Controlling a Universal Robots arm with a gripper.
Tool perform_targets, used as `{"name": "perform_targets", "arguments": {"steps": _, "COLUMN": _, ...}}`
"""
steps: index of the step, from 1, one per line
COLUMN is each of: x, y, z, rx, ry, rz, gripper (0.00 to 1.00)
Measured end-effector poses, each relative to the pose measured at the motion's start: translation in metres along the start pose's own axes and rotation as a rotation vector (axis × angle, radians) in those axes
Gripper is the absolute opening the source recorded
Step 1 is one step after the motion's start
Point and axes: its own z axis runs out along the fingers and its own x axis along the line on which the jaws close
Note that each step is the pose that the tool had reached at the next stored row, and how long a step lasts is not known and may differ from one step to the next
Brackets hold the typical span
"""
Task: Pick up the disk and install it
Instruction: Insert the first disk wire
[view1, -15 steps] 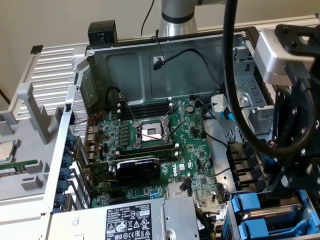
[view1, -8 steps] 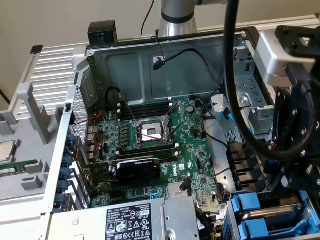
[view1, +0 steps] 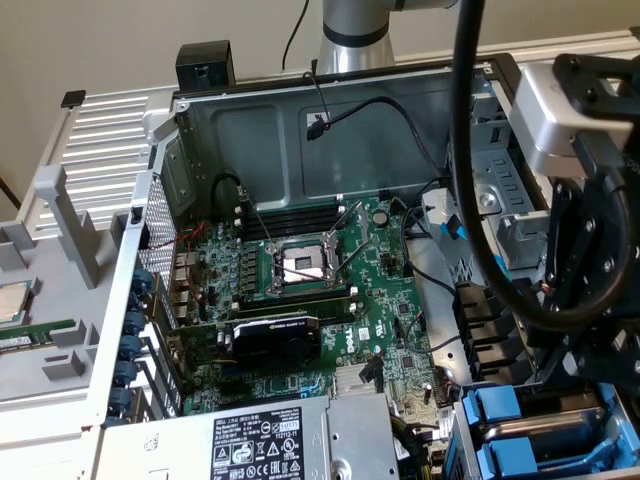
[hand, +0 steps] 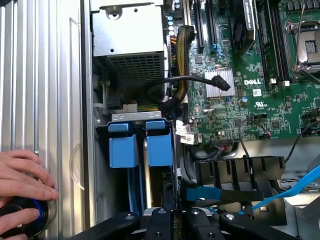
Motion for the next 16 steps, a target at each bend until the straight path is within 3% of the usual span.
{"name": "perform_targets", "arguments": {"steps": 11, "x": 0.0036, "y": -0.0002, "z": 0.0012, "rx": -0.0019, "ry": -0.0233, "rz": -0.004, "gripper": 0.16}}
{"name": "perform_targets", "arguments": {"steps": 16, "x": 0.005, "y": 0.0004, "z": 0.0014, "rx": -0.0023, "ry": -0.0279, "rz": -0.005, "gripper": 0.16}}
